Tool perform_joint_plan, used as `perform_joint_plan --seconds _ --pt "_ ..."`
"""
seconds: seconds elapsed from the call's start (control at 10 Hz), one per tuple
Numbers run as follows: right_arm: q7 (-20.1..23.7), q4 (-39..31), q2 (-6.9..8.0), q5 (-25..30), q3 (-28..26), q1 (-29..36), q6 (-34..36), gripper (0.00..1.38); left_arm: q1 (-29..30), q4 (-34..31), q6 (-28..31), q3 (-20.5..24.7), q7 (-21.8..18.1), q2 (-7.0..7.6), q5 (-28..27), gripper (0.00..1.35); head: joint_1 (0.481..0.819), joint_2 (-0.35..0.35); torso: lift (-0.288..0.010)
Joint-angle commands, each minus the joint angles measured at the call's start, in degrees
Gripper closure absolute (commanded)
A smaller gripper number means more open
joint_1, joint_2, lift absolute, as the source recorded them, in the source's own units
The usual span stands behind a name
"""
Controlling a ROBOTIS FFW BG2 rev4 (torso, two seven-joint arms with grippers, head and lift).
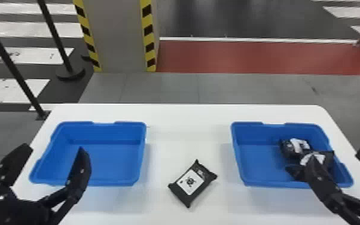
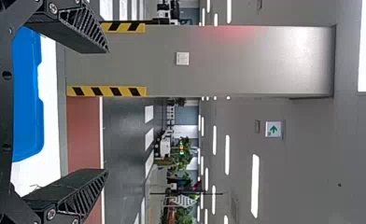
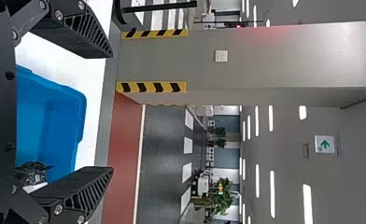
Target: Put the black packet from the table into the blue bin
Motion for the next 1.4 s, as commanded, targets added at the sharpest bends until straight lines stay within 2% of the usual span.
perform_joint_plan --seconds 0.0,0.5,0.6,0.8,1.0,1.1,1.3 --pt "0.0 0.12 0.0 -0.01 0.0 0.0 0.0 0.16 0.01 0.01 0.0 0.01 0.0 0.0 0.06 0.11 0.695 0.014 -0.11" --pt "0.0 0.4 0.0 -0.12 0.11 -0.56 0.56 0.16 0.15 -0.13 0.0 0.12 0.0 0.0 -0.06 0.11 0.695 0.015 -0.11" --pt "-0.09 0.96 -0.35 0.1 0.57 -1.54 1.27 0.16 0.15 -0.13 0.14 0.01 0.0 0.0 -0.06 0.11 0.695 0.014 -0.11" --pt "0.0 3.49 -2.02 1.47 3.2 -5.62 2.81 0.16 0.01 -0.13 0.28 -0.11 0.0 -0.09 -0.06 0.11 0.695 0.023 -0.11" --pt "4.92 10.24 -4.39 1.82 7.31 -15.89 12.52 0.16 0.01 -0.13 0.56 -0.22 0.0 -0.09 -0.06 0.11 0.695 0.053 -0.11" --pt "7.38 14.6 -5.62 3.42 10.05 -22.21 19.69 0.16 -0.27 -0.13 0.7 -0.34 0.0 -0.09 -0.06 0.11 0.695 0.086 -0.11" --pt "10.2 26.13 -8.44 5.36 17.71 -34.59 27.28 0.16 -0.55 -0.13 0.7 -0.45 0.0 -0.09 -0.06 0.11 0.695 0.136 -0.11"
